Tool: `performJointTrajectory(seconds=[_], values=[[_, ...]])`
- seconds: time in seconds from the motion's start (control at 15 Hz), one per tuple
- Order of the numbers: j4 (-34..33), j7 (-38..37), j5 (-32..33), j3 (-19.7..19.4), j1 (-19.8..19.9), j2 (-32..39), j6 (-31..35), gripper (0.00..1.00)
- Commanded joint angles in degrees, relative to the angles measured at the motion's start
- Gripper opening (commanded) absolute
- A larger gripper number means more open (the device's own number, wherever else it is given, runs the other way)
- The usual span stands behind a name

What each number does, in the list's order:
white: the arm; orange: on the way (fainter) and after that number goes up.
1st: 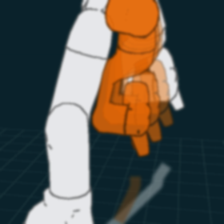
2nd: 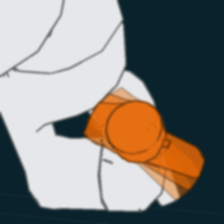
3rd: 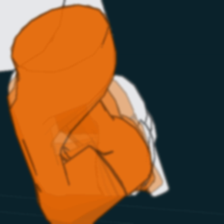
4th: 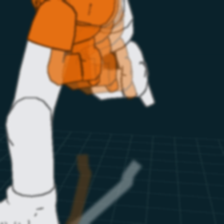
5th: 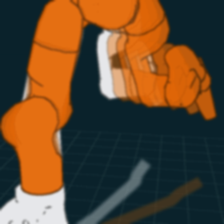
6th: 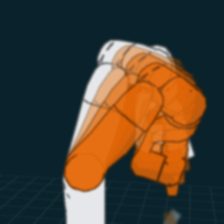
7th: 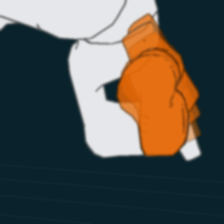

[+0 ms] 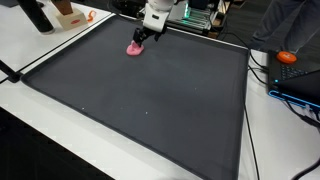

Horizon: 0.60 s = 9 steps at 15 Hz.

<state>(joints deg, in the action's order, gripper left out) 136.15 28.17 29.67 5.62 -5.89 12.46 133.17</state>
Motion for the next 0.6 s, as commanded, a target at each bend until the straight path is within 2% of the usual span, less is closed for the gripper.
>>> performJointTrajectory(seconds=[0.0,0.53], values=[[3.94,3.52,4.17,0.96,-0.74,-2.77,-0.29,1.00],[8.67,9.87,10.56,2.94,-1.18,-5.10,1.81,1.00]])
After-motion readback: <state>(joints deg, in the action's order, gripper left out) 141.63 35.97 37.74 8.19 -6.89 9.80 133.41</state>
